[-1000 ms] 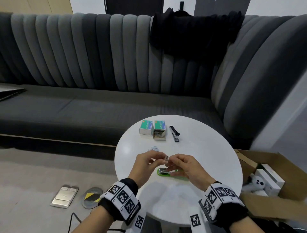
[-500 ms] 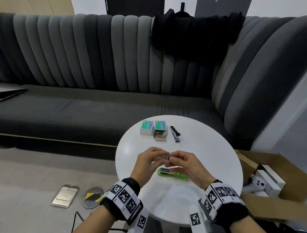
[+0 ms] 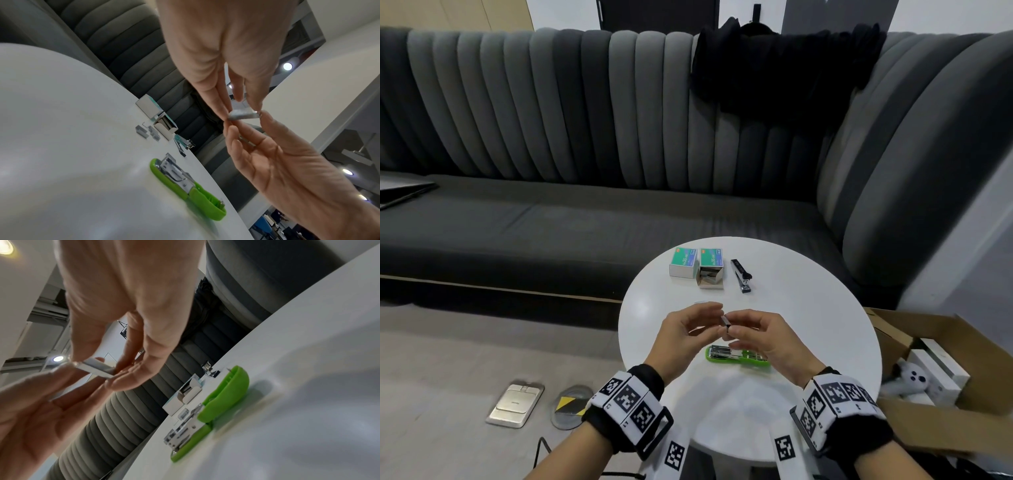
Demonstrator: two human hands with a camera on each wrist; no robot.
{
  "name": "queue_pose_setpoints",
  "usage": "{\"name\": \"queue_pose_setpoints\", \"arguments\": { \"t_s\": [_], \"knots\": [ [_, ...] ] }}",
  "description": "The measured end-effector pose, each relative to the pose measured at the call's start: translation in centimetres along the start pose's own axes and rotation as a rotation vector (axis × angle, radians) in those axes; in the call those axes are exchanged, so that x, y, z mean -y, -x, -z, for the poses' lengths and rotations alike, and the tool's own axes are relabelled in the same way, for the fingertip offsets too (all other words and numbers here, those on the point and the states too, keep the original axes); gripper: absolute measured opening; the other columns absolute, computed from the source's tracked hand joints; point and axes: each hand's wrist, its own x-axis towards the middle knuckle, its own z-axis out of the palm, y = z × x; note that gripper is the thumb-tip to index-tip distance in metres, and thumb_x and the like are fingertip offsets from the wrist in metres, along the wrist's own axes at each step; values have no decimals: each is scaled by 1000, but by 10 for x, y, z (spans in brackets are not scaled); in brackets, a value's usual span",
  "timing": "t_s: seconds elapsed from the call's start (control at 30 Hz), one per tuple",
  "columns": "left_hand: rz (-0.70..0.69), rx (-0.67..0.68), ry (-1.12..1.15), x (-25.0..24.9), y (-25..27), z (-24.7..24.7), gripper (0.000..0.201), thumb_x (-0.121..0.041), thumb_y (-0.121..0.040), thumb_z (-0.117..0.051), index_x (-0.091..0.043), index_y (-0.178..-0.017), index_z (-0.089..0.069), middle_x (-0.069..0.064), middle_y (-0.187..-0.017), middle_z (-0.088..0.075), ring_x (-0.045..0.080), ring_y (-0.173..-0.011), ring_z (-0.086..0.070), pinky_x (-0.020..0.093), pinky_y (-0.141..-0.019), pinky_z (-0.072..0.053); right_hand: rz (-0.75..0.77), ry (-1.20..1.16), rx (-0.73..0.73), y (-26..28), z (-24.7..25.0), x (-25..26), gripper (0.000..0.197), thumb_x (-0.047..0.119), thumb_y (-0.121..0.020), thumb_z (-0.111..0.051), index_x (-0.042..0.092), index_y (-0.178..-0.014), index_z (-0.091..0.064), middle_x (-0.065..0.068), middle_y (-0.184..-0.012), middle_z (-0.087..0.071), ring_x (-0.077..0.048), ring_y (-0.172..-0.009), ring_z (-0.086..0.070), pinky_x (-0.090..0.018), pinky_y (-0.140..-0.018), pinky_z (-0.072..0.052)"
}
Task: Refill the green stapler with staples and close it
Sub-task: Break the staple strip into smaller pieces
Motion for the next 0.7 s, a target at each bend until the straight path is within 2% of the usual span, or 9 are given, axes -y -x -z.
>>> {"name": "queue_pose_setpoints", "arguments": {
  "t_s": [0.2,0.3,0.4,0.5,0.63,0.7],
  "knots": [
    [-19,6,-40,2,2,-2,39,0,-80,-65,-21,-112,-56,5,-101,-67,0,-88,-66,13,-78,-51,-27,11,51,0,1,0,15,-3,-81,-62,8,-92,-62,-7,-88,-64,-13,-76,-66,-20,-71,-56],
    [-20,17,-28,3,2,-3,42,1,-79,-65,-23,-112,-55,4,-101,-67,2,-89,-67,14,-79,-51,-14,39,57,-1,0,-2,14,-4,-81,-62,8,-88,-60,-6,-85,-63,-17,-79,-64,-27,-78,-56],
    [-31,29,-37,2,2,-3,42,1,-78,-66,-25,-109,-55,3,-98,-67,1,-87,-66,15,-79,-52,9,83,35,-2,-3,-4,15,0,-76,-68,8,-85,-58,-6,-82,-62,-23,-80,-60,-29,-78,-54],
    [-41,30,-45,1,3,-3,41,4,-77,-65,-20,-109,-55,2,-96,-66,-2,-84,-65,11,-76,-50,59,152,0,-2,-5,-7,13,9,-68,-65,13,-78,-58,-4,-77,-61,-18,-74,-60,-30,-77,-52],
    [-43,23,-70,2,4,-5,41,7,-78,-61,-17,-111,-55,3,-97,-66,-4,-86,-64,11,-75,-50,126,256,-44,-2,-8,-10,12,14,-64,-63,16,-75,-56,3,-72,-60,-8,-68,-59,-22,-68,-51],
    [-43,20,-75,3,5,-5,41,7,-77,-60,-16,-110,-55,3,-97,-66,-4,-86,-64,12,-76,-51,148,297,-58,-2,-10,-11,13,16,-63,-63,17,-73,-55,5,-70,-58,-7,-66,-58,-22,-66,-51]
  ]
}}
